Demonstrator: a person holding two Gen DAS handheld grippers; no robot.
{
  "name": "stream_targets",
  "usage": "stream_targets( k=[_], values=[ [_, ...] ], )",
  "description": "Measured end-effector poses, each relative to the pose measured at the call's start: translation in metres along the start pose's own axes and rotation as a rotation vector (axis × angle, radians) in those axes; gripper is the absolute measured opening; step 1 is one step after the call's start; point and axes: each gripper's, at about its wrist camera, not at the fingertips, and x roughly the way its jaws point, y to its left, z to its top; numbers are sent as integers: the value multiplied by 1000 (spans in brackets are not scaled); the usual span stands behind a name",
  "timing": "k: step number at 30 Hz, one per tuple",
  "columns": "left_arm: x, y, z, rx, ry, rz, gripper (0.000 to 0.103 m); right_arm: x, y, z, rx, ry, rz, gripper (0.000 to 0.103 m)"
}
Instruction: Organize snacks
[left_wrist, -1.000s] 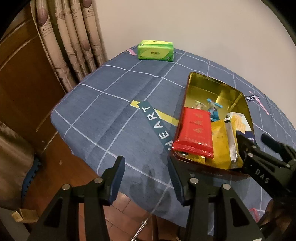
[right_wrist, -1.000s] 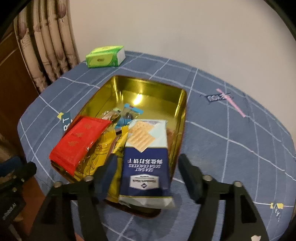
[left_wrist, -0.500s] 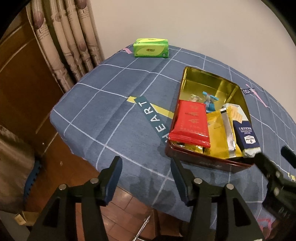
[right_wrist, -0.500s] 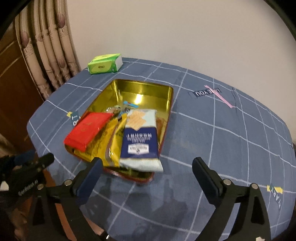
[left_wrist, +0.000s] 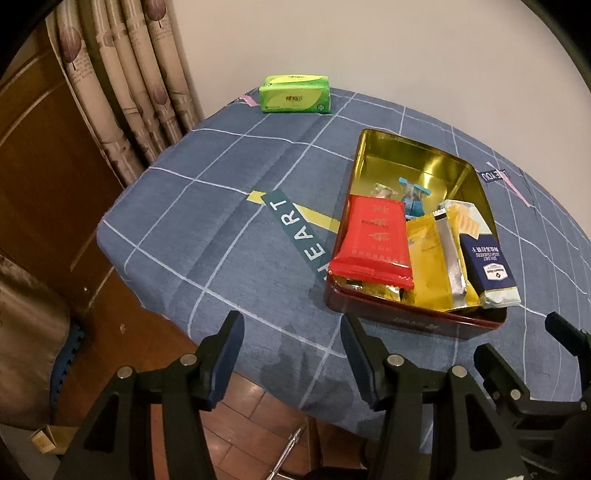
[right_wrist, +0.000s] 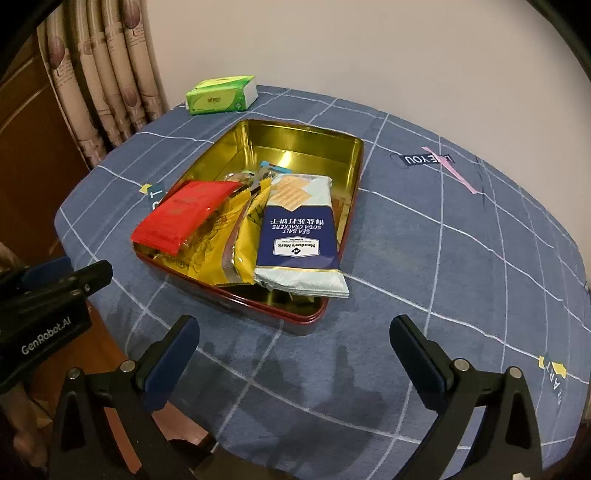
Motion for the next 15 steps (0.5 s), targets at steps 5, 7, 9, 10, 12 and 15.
stream_targets(
  k=[5,7,9,10,12,15],
  values=[
    [1,-1,0,5,4,3,56,6,0,-1,14,20,2,102],
    [1,-2,0,7,4,4,56,6,1,-1,12,20,-6,102],
    [2,-2,-1,9,5,7,56,6,1,0,12,17,-9,102],
    [2,-2,-1,8,7,8,56,6,1,0,12,17,-12,102],
    [3,-2,-1,7,10,10,56,6,1,0,12,20,-12,102],
    [4,-3,-1,6,10,14,56,9,0,-1,11,28,-14,102]
  ],
)
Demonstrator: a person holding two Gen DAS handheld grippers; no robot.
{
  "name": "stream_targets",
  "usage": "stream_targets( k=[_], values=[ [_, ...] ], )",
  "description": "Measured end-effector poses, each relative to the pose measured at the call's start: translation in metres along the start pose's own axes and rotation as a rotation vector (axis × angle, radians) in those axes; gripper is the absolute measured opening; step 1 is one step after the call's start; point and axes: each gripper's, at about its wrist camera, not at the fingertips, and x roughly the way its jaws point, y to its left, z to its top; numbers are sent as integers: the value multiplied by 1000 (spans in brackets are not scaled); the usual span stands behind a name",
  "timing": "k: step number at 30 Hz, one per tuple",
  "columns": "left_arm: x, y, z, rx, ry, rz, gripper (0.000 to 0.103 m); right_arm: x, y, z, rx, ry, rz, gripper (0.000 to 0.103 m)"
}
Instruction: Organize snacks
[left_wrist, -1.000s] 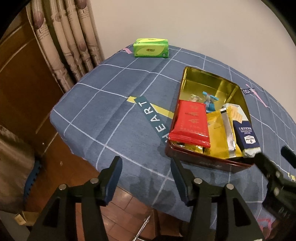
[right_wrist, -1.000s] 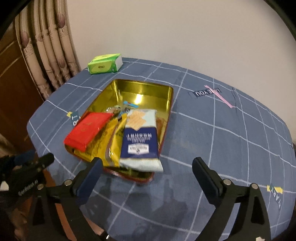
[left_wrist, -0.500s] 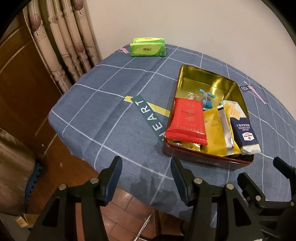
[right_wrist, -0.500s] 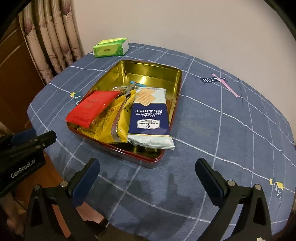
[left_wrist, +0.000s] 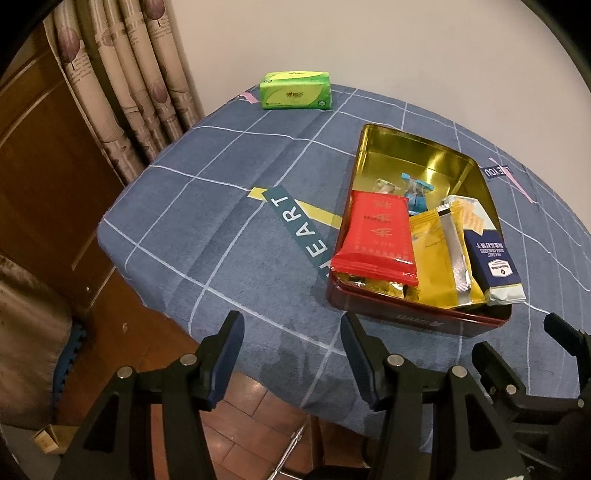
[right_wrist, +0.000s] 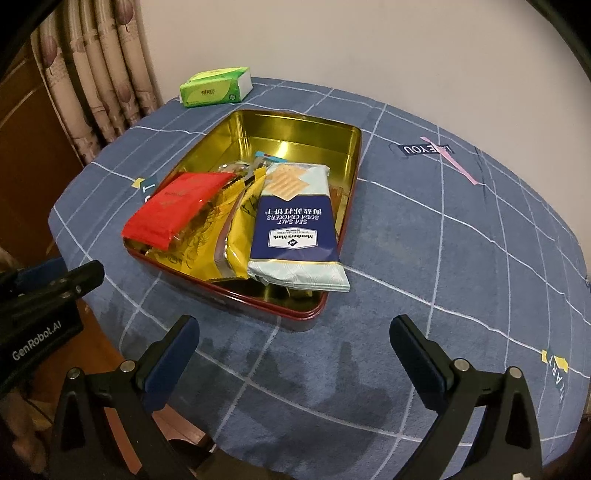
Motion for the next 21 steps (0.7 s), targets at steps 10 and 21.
stream_targets(
  k=[10,21],
  values=[
    [0,-2,-1,11,3,-4,56,1,0,-1,-8,-3,0,102],
    [0,-3,-1,13,5,-6,56,2,2,-2,-10,6,1,102]
  ],
)
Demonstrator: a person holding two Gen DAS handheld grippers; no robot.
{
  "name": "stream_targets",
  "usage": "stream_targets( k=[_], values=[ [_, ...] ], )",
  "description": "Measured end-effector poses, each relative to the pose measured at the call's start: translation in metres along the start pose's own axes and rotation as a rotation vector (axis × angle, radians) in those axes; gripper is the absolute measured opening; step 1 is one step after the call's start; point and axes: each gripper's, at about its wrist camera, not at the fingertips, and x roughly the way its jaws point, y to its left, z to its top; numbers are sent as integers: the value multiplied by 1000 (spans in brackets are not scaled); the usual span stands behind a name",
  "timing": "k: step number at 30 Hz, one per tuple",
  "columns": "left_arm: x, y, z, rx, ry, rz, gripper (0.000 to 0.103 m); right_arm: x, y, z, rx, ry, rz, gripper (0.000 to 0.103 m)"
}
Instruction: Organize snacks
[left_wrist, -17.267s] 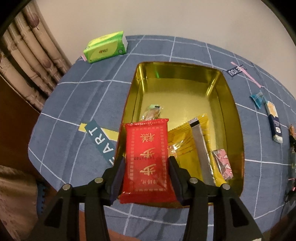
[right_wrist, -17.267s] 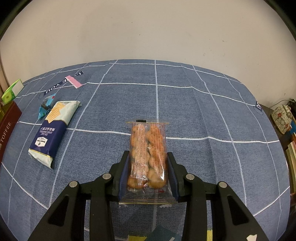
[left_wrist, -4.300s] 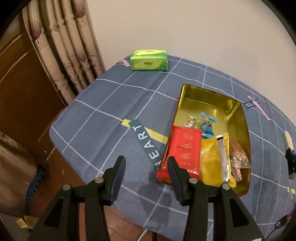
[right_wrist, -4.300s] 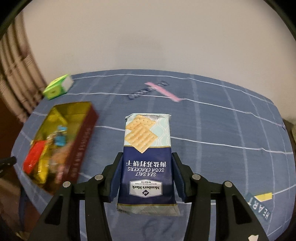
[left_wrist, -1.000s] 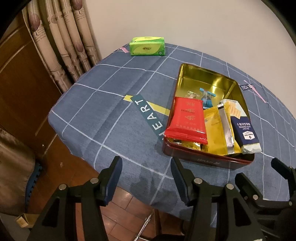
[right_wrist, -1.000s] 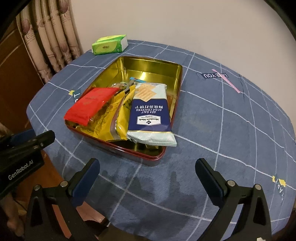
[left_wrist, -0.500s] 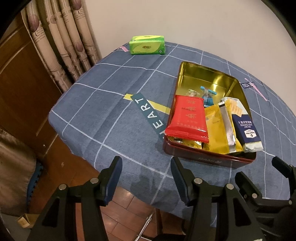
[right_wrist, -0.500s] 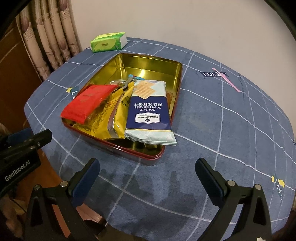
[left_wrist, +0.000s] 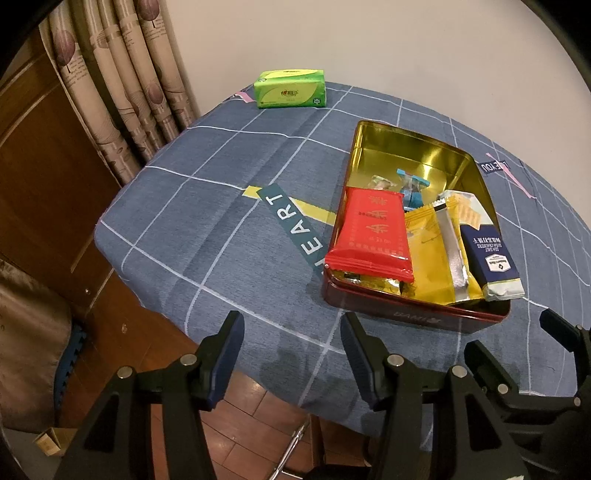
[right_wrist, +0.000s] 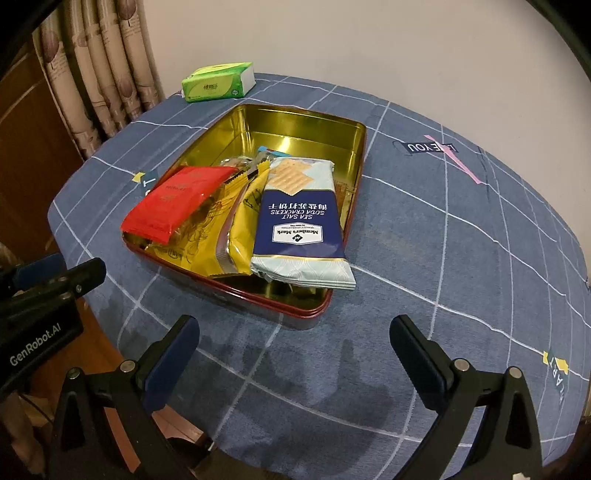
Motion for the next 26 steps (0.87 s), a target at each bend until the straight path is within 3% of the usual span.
stream_targets(
  k=[26],
  values=[
    [-1,1,1,-9,-13,-27,56,2,4,0,-10,6,1,102]
  ],
)
